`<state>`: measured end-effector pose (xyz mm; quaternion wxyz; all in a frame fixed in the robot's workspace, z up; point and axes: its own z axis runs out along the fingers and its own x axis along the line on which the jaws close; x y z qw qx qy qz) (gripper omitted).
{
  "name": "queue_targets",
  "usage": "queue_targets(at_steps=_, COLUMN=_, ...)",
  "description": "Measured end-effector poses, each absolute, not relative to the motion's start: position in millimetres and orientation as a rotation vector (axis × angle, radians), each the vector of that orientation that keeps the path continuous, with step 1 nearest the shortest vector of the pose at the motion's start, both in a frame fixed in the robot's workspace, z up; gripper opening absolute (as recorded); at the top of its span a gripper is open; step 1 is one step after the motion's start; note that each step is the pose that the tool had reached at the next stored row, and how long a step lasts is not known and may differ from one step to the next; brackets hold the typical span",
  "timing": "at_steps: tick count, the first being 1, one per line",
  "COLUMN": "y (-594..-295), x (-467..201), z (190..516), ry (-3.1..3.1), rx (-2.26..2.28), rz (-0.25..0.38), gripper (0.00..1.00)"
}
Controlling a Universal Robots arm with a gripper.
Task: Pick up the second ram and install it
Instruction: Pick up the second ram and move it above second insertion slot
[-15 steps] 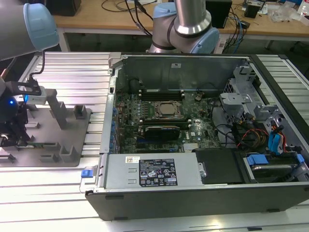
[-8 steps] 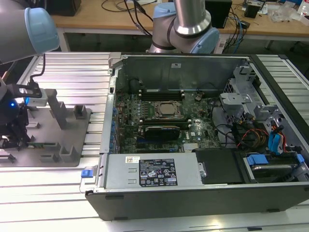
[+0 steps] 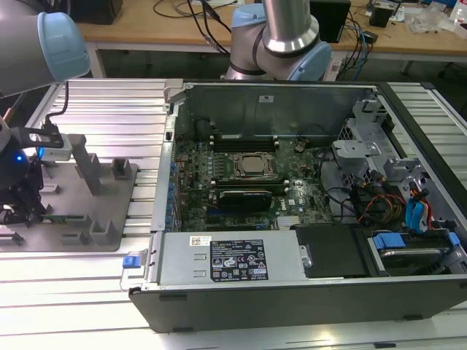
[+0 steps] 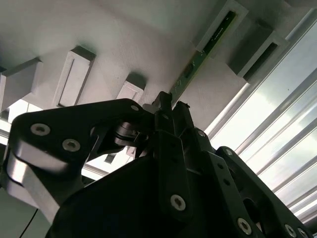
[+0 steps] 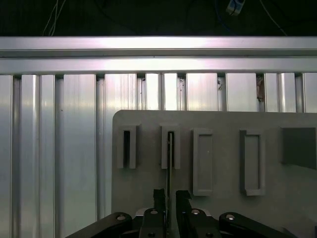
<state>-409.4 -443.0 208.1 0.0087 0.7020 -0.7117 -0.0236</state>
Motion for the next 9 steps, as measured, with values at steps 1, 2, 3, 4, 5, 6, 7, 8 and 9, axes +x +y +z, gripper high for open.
queue_targets(at_steps=1, y=-443.0, x=-409.4, z=208.1, ry=-2.224, rx=2.193, rz=-0.074, gripper=0.21)
queue_targets(at_steps=2, y=-443.0, x=-409.4, z=208.1, ry=-2.224, rx=2.193, rz=-0.074, gripper=0.21)
queue_targets(at_steps=3, y=-442.9, x=-409.5, z=208.0, ry=-2.224, rx=2.193, rz=-0.074, gripper=0.21)
queue_targets(at_steps=4, y=-442.9, x=-409.5, z=208.1, ry=-2.224, rx=2.193, rz=-0.074, gripper=0.21)
queue_targets(at_steps=5, y=-443.0, x=-409.5, z=208.1, ry=-2.224, rx=2.193, rz=-0.074, gripper=0.21)
queue_targets(at_steps=6, y=-443.0, x=-409.5, z=208.0, ry=-2.224, rx=2.193, rz=-0.074, gripper=0.21)
queue_targets(at_steps=7, y=-442.9, x=-409.5, z=208.0, ry=-2.224, rx=2.193, rz=-0.074, gripper=0.21)
queue_targets(at_steps=8, y=-442.9, x=-409.4, z=208.0, ry=-2.224, rx=2.193, rz=-0.074, gripper=0.21)
queue_targets(at_steps=9, y=-442.9, x=-409.4, z=208.0, ry=-2.224, rx=2.193, rz=-0.074, gripper=0.21)
